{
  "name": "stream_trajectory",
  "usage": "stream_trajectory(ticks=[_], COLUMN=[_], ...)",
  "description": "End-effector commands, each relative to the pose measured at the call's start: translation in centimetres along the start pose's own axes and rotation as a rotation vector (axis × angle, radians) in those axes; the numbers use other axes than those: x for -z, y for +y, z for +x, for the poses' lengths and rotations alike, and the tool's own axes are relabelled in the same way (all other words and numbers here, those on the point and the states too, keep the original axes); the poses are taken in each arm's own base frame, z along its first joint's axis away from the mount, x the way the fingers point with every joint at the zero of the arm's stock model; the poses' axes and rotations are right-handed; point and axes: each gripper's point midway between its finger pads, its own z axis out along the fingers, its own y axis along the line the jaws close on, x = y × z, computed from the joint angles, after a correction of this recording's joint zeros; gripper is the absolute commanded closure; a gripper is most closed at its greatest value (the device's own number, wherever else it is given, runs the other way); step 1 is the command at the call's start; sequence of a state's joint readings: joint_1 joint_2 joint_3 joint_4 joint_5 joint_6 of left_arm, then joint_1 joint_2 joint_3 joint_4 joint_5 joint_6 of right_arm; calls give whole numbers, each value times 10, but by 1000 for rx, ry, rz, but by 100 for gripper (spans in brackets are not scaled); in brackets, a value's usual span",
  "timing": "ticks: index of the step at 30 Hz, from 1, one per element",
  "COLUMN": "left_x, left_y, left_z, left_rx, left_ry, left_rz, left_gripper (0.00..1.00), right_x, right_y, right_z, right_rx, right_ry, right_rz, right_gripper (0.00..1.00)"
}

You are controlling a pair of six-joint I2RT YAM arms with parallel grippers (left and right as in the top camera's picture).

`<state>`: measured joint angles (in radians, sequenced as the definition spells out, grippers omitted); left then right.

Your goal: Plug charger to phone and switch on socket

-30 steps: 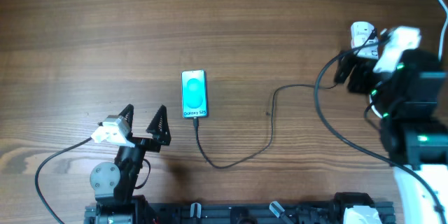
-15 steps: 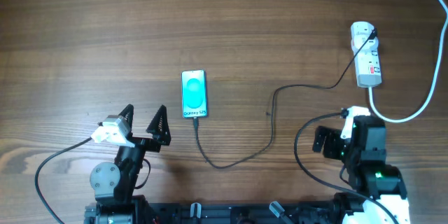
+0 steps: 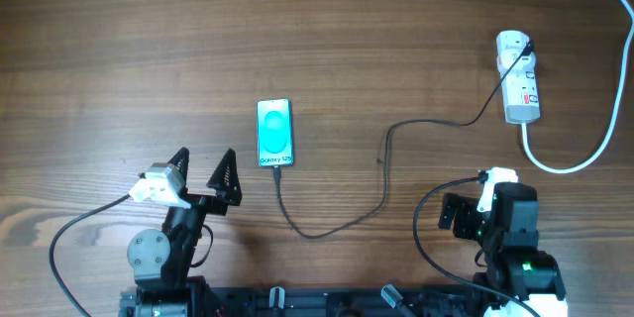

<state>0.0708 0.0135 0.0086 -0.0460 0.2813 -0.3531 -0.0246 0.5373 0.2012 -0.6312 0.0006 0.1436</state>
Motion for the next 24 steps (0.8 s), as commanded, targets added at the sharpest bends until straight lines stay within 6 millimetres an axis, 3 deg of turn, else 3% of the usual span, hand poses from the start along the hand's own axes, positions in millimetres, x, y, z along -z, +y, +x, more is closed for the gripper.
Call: stream_trajectory(ticks=[1,9,13,15,17,18,19,21,24], left_x=[1,1,1,1,1,1,1,1,1], left_y=[1,1,1,1,1,1,1,1,1], left_z=[-1,-1,-1,-1,-1,-1,-1,-1,-1], left_rx=[-6,-6,-6,-6,-6,-6,-6,-6,-6], left_ry=[-6,-6,-6,-6,-6,-6,-6,-6,-6], left_rz=[-5,-5,-5,-5,-5,-5,-5,-5,-5], left_gripper=[0,0,0,0,0,0,0,0,0], right_x=[-1,-1,3,8,26,42,82,104,125], right_y=[0,0,2,6,13,17,23,25,26], right_z=[3,1,-13,-35,-82,-109,-154,-169,-174], right_rx=[15,15,15,15,14,13,12,12,11], right_ry=[0,-10,-77,-176,-390,-522,-772,-879,-964], right_rz=[-1,-2,-12,-26,-56,-74,-110,-125,-137], right_gripper=[1,0,0,0,0,0,1,0,0])
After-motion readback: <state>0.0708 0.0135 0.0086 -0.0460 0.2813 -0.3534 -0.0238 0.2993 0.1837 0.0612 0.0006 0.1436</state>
